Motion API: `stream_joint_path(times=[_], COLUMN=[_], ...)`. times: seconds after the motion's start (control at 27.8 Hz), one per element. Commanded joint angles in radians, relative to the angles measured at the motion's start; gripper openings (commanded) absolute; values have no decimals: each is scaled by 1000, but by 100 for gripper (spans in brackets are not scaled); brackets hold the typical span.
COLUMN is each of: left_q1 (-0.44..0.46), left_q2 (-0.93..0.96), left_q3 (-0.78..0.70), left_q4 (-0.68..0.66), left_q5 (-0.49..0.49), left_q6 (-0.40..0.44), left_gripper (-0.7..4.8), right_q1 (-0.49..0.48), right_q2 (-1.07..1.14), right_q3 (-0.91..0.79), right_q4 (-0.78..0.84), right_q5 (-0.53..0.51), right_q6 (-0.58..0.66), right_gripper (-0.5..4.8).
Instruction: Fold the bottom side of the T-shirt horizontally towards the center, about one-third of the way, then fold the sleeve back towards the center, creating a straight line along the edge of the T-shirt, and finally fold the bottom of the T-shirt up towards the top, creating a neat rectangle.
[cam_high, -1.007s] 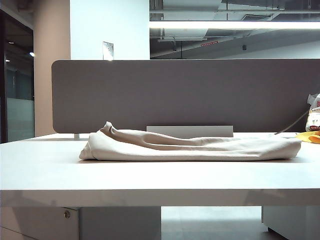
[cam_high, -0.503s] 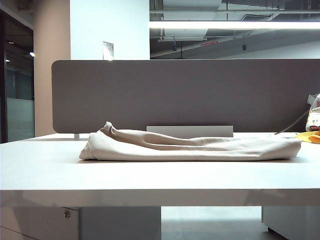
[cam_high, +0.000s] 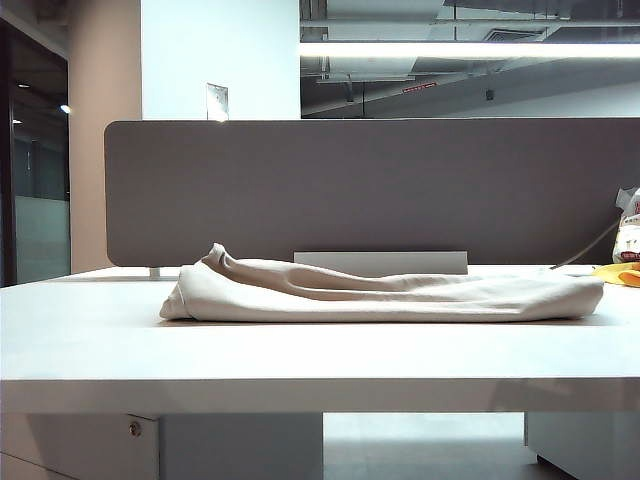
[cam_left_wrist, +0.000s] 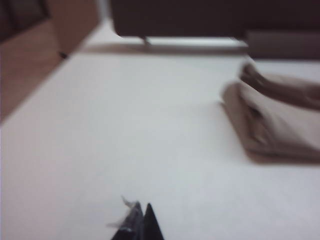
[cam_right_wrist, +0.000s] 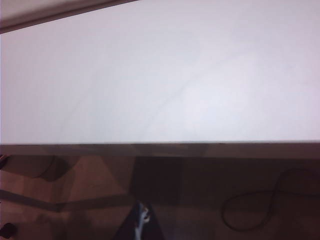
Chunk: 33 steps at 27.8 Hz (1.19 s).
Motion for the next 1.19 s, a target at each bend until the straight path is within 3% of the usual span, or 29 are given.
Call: stream_joint_path(times=[0.04,0.18,0.43,1.19], left_q1=[95,204,212,211], left_q2=[-82,-167,-219,-219], left_q3=[-47,-56,-56,-56], left_q4=[2,-63,-240,-235], left_q5=[124,211,227,238], left_q6=[-29,-36,-36,-35], left_gripper=[-5,-5,-4,-5], right_q1=[1,1,1,1], right_q2=[0,0,0,0], right_q3=[-4,-4,-4,-4], right_q4=[10,11,10,18], right_q5=[-3,-3,-3,-3], right_q6=[-2,-2,-2,-2], right_gripper=[-1,-1,-1,-1])
